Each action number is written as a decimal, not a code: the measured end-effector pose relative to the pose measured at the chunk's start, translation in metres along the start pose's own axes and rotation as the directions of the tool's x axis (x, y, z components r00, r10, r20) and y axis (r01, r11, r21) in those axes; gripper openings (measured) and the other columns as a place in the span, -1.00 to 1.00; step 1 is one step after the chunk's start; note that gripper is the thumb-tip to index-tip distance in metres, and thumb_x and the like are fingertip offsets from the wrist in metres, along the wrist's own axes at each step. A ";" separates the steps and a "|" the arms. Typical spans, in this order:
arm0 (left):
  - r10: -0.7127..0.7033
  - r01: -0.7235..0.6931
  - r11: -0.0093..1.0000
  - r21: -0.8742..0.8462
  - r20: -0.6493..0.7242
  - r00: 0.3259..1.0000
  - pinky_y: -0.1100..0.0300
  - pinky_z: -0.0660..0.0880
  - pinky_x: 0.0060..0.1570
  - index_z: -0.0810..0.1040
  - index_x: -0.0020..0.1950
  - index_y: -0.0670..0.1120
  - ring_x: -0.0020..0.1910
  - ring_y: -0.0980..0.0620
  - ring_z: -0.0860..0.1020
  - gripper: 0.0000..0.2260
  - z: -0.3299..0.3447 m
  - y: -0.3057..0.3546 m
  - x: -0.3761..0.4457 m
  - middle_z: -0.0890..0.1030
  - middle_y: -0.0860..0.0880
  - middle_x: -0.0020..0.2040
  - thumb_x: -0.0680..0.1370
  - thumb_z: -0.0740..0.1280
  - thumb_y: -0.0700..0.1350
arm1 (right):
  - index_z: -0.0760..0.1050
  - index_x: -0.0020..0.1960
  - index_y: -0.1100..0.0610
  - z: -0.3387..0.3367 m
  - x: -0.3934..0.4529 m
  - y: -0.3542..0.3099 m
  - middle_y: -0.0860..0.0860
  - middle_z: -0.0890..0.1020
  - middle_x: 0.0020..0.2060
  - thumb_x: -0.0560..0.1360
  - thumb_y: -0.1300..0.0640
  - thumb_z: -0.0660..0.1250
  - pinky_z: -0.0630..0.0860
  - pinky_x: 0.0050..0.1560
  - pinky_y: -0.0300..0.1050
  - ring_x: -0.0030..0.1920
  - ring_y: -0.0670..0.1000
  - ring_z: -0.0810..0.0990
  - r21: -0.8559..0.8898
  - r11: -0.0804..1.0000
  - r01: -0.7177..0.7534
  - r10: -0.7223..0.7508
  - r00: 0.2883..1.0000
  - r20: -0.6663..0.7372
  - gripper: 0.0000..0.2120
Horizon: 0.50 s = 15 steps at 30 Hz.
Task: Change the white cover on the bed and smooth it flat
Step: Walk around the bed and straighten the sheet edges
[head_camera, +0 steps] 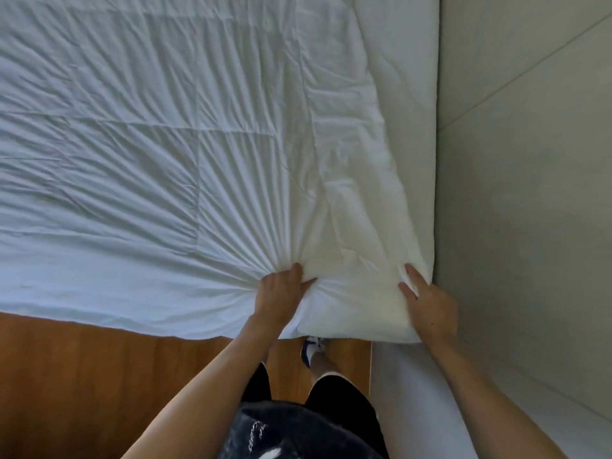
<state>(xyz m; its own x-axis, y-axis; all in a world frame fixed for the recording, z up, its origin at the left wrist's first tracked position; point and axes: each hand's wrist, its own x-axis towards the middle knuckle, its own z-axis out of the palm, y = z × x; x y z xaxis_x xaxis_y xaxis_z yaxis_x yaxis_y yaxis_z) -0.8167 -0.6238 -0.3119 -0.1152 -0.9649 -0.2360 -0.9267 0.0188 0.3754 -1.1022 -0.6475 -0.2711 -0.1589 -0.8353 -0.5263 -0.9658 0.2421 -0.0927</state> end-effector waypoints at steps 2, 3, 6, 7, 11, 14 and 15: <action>0.002 -0.001 1.000 -0.013 0.056 0.998 0.29 0.27 -0.65 0.45 -0.30 -0.10 -0.68 0.02 0.42 -0.59 0.011 0.025 -0.003 0.38 0.02 -0.62 0.52 0.12 0.20 | 0.30 0.47 -0.13 -0.005 -0.006 0.025 0.26 0.63 0.02 0.60 -0.09 0.18 0.49 0.00 0.04 -0.01 0.26 0.61 -0.055 0.998 -0.038 0.038 0.999 -0.009 -0.56; -0.007 0.007 1.000 0.007 0.083 0.997 0.27 0.31 -0.61 0.46 -0.25 -0.10 -0.63 0.02 0.47 -0.60 0.016 0.034 -0.002 0.44 0.01 -0.57 0.54 0.11 0.20 | 0.28 0.48 -0.14 -0.005 -0.007 0.035 0.25 0.63 0.04 0.61 -0.10 0.16 0.48 0.01 0.03 0.00 0.25 0.61 -0.090 0.994 -0.061 0.061 0.998 0.004 -0.55; -0.108 0.071 0.989 0.128 0.311 0.944 0.14 0.48 -0.18 0.43 0.16 -0.11 -0.08 -0.03 0.62 -0.66 0.031 0.048 0.007 0.61 -0.06 -0.05 0.65 0.09 0.14 | 0.16 0.53 -0.15 0.003 0.002 0.049 0.19 0.57 0.13 0.61 -0.11 0.15 0.45 0.04 -0.01 0.09 0.20 0.56 -0.140 0.985 -0.100 0.114 0.989 0.096 -0.50; -0.133 0.077 0.982 0.171 0.344 0.930 0.11 0.47 -0.04 0.37 0.27 -0.12 0.08 -0.06 0.56 -0.65 0.039 0.049 0.008 0.55 -0.08 0.11 0.66 0.10 0.11 | 0.16 0.53 -0.13 0.007 0.009 0.048 0.18 0.52 0.16 0.59 -0.11 0.19 0.44 0.06 -0.02 0.12 0.20 0.53 -0.153 0.984 -0.095 0.116 0.984 0.136 -0.47; -0.188 0.075 0.968 0.240 0.492 0.850 0.05 0.35 0.21 0.24 0.43 -0.15 0.29 -0.14 0.39 -0.56 0.046 0.059 0.002 0.38 -0.16 0.33 0.65 0.11 0.09 | 0.37 0.40 0.06 0.016 0.039 0.015 0.21 0.37 0.31 0.52 -0.06 0.26 0.37 0.22 -0.02 0.27 0.22 0.38 -0.192 0.980 -0.058 0.104 0.964 0.244 -0.53; -0.174 0.076 0.973 0.218 0.478 0.861 0.04 0.33 0.23 0.26 0.43 -0.14 0.30 -0.14 0.37 -0.57 0.037 0.055 0.000 0.38 -0.16 0.34 0.65 0.09 0.08 | 0.33 0.44 0.09 0.007 0.053 -0.019 0.18 0.31 0.40 0.57 -0.04 0.20 0.33 0.29 0.01 0.37 0.19 0.29 -0.098 0.995 -0.004 0.024 0.978 0.206 -0.52; -0.181 0.089 0.973 0.211 0.473 0.862 0.05 0.33 0.23 0.27 0.41 -0.13 0.30 -0.13 0.38 -0.59 0.033 0.051 0.000 0.38 -0.16 0.33 0.65 0.09 0.08 | 0.33 0.45 0.10 0.004 0.055 -0.028 0.16 0.31 0.40 0.58 -0.04 0.19 0.34 0.28 0.02 0.37 0.17 0.29 -0.075 0.997 0.021 -0.006 0.981 0.195 -0.52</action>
<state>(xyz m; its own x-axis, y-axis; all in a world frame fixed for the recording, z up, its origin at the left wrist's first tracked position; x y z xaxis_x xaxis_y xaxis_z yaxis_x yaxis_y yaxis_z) -0.8758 -0.6138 -0.3220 -0.1009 -0.7115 -0.6954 -0.9878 -0.0118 0.1554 -1.0827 -0.6983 -0.3009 -0.1104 -0.7242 -0.6807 -0.9815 0.1874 -0.0402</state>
